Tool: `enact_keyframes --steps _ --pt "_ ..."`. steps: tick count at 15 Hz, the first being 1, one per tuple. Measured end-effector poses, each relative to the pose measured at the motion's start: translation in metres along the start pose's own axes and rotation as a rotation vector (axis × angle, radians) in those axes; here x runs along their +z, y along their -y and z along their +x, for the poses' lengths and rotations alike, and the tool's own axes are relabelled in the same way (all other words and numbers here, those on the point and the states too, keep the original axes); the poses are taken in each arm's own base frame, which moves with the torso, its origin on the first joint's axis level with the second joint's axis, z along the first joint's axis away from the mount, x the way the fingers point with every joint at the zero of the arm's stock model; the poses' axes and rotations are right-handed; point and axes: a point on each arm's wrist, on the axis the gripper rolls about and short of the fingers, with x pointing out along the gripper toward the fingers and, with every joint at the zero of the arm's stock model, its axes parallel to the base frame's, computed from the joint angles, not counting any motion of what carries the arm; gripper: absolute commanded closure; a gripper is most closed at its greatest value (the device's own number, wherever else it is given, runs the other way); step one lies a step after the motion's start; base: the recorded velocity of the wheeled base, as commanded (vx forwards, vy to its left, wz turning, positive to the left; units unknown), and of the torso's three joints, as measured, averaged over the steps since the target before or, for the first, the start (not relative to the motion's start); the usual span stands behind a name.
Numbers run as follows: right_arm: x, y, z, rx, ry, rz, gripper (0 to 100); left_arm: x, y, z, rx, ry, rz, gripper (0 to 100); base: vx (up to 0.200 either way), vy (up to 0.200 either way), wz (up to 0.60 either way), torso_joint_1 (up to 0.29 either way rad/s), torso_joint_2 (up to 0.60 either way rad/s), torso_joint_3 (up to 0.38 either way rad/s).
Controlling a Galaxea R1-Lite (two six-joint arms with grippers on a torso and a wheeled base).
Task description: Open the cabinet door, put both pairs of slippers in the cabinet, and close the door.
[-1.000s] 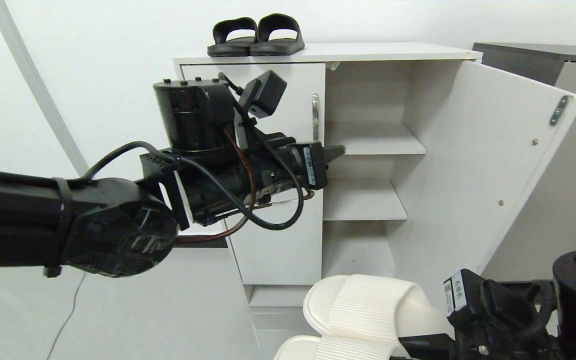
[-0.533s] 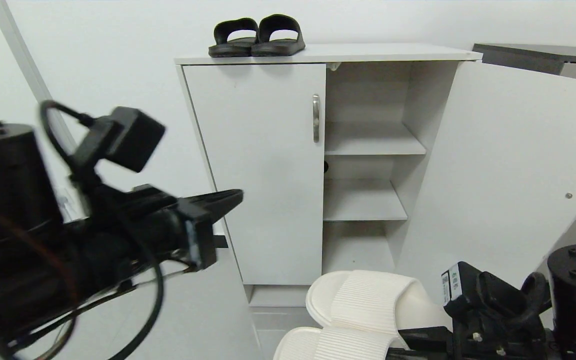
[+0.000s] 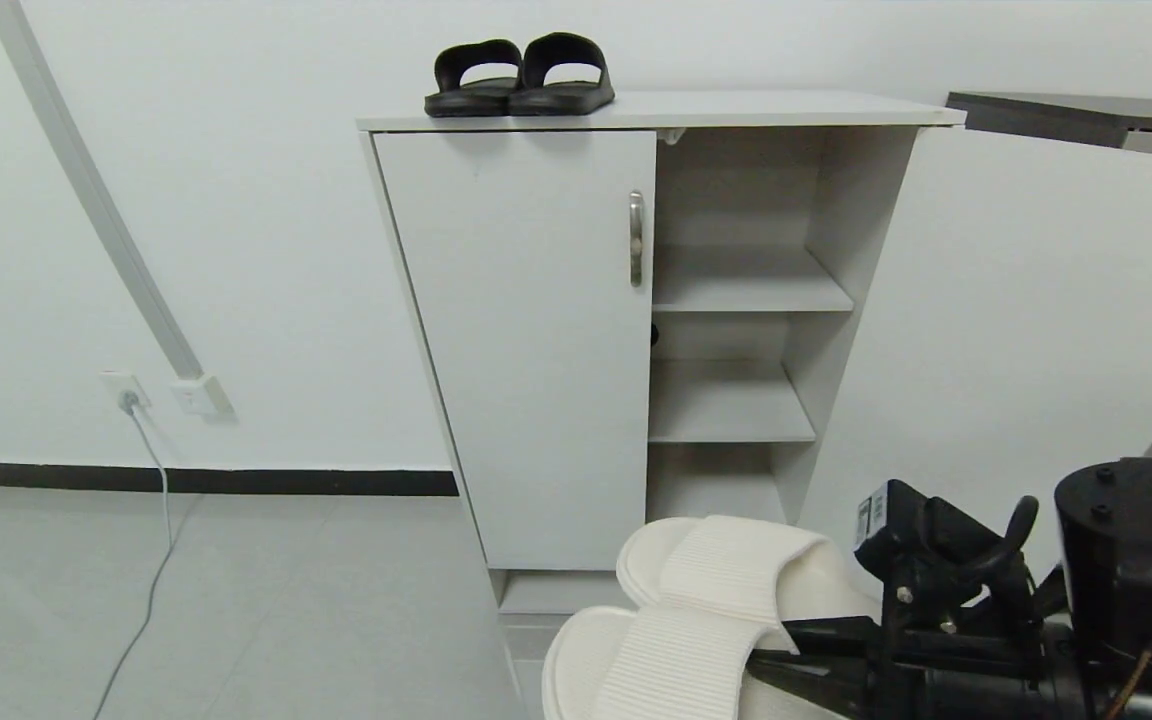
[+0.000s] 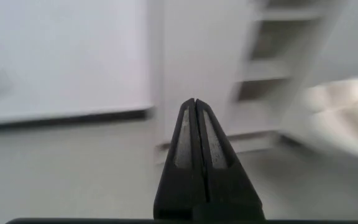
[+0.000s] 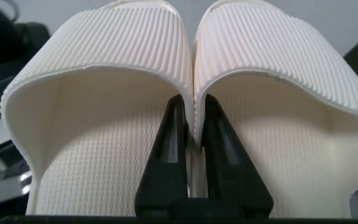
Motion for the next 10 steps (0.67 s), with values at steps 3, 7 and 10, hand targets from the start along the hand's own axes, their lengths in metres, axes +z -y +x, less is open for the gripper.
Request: enact_keyframes --steps 3,7,10 --pt "0.009 0.012 0.016 -0.160 0.000 0.075 100 -0.053 -0.001 -0.004 0.168 0.014 -0.044 100 0.000 0.000 0.00 0.000 0.00 0.000" --pt "0.016 0.025 0.032 -0.229 0.012 0.136 100 -0.078 -0.001 0.001 0.293 0.050 -0.026 100 0.000 0.000 0.00 0.000 0.00 0.000" --pt "0.014 0.026 0.035 -0.232 0.001 0.138 100 -0.083 0.006 0.003 -0.005 0.044 -0.009 100 0.000 0.000 0.00 0.000 0.00 0.000"
